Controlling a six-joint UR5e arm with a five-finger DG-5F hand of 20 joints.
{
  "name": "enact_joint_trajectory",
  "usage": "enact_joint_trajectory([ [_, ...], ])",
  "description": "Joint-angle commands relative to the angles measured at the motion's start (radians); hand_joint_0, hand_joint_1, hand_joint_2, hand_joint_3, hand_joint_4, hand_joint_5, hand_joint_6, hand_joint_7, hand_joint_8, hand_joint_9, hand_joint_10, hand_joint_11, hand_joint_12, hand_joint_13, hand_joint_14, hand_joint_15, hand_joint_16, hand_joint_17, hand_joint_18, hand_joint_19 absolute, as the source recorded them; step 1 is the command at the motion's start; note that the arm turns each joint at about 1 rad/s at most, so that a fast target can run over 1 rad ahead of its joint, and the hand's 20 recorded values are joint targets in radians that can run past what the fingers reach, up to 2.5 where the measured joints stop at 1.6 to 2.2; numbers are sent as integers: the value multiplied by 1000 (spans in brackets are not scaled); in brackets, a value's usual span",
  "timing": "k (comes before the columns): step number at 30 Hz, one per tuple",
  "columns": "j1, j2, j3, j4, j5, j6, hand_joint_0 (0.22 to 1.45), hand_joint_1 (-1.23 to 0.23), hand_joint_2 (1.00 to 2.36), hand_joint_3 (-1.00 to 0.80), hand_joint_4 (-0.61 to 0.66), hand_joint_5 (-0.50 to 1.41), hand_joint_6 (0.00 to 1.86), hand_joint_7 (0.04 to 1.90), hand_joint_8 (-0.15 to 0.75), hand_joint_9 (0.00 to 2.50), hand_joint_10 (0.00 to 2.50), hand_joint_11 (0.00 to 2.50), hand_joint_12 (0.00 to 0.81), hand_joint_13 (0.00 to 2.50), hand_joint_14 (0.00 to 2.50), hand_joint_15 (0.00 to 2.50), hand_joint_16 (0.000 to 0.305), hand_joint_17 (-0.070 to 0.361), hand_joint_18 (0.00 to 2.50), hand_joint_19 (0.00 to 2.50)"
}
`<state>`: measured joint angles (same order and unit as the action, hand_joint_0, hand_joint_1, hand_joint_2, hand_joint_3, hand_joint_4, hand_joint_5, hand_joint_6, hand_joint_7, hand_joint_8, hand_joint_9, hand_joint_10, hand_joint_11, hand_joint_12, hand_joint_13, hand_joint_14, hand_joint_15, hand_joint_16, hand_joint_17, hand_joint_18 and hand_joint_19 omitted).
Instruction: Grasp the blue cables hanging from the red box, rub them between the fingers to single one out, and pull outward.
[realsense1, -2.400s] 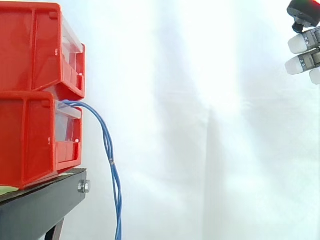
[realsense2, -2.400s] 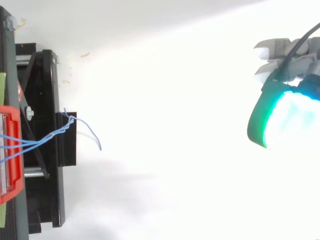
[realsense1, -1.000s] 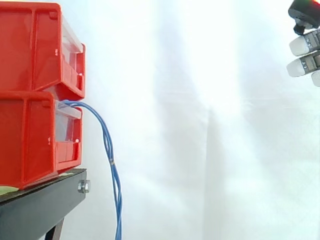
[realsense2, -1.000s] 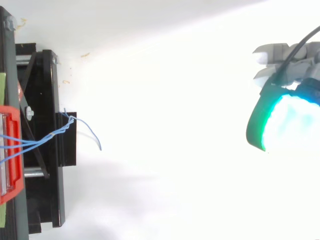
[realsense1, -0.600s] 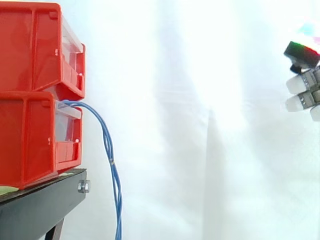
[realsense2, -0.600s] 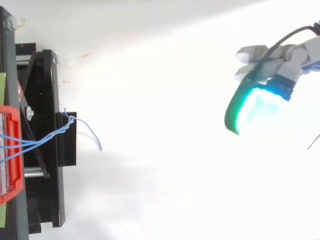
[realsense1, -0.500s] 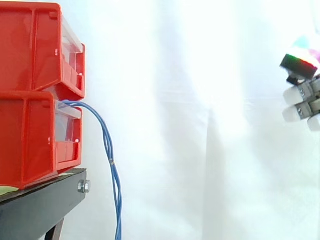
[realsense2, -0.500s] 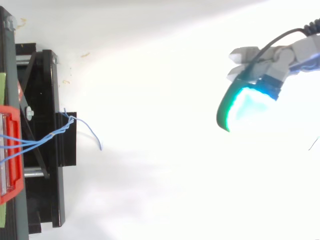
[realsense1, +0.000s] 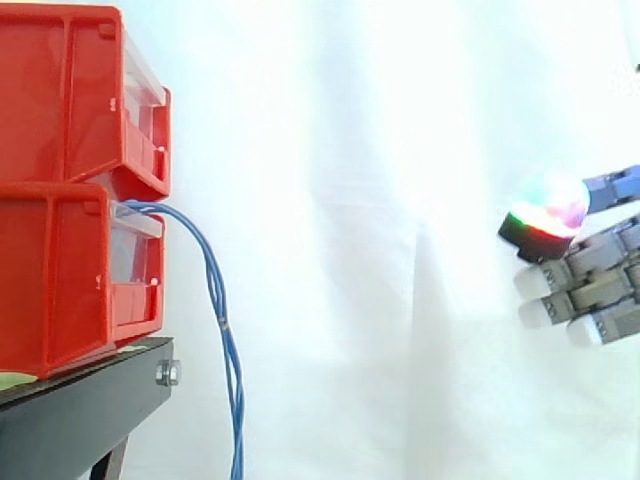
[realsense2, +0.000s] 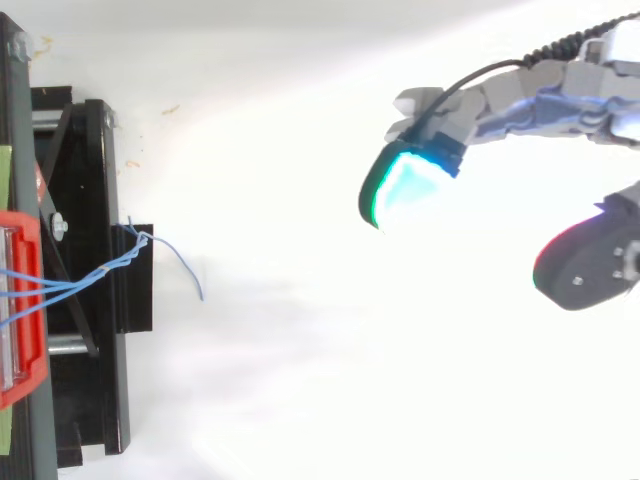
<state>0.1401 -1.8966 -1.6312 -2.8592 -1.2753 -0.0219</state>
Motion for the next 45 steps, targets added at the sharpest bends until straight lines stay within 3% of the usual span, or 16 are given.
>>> enact_joint_trajectory([
  [1, 0, -53, 1, 51, 16, 2, 512, -618, 1005, -433, 180, -218, 502, 749, 217, 276, 0, 0, 302, 0, 0, 27, 43, 96, 0, 171],
  [7, -4, -79, 2, 149, 21, -6, 512, -618, 1005, -433, 180, -218, 502, 749, 217, 276, 0, 0, 302, 0, 0, 27, 43, 96, 0, 171],
  [11, -2, -81, 2, 156, 39, -27, 512, -618, 1005, -433, 180, -218, 502, 749, 217, 276, 0, 0, 302, 0, 0, 27, 43, 96, 0, 171],
  [18, -2, -81, 1, 192, 42, -55, 512, -618, 1005, -433, 180, -218, 502, 749, 217, 276, 0, 0, 302, 0, 0, 27, 43, 96, 0, 171],
  [31, -7, -170, 42, 218, 63, -72, 512, -618, 1005, -433, 180, -218, 502, 749, 217, 276, 0, 0, 302, 0, 0, 27, 43, 96, 0, 171],
  [32, -11, -203, 57, 222, 60, -72, 512, -618, 1005, -433, 180, -218, 502, 749, 217, 276, 0, 0, 302, 0, 0, 27, 43, 96, 0, 171],
  [33, -11, -213, 65, 227, 59, -72, 512, -618, 1005, -433, 180, -218, 502, 749, 217, 276, 0, 0, 302, 0, 0, 27, 43, 96, 0, 171],
  [37, -13, -234, 77, 259, 60, -84, 512, -618, 1005, -433, 180, -218, 502, 749, 217, 276, 0, 0, 302, 0, 0, 27, 43, 96, 0, 171],
  [45, -13, -236, 83, 273, 67, -153, 512, -618, 1005, -433, 180, -218, 502, 749, 217, 276, 0, 0, 302, 0, 0, 27, 43, 96, 0, 171],
])
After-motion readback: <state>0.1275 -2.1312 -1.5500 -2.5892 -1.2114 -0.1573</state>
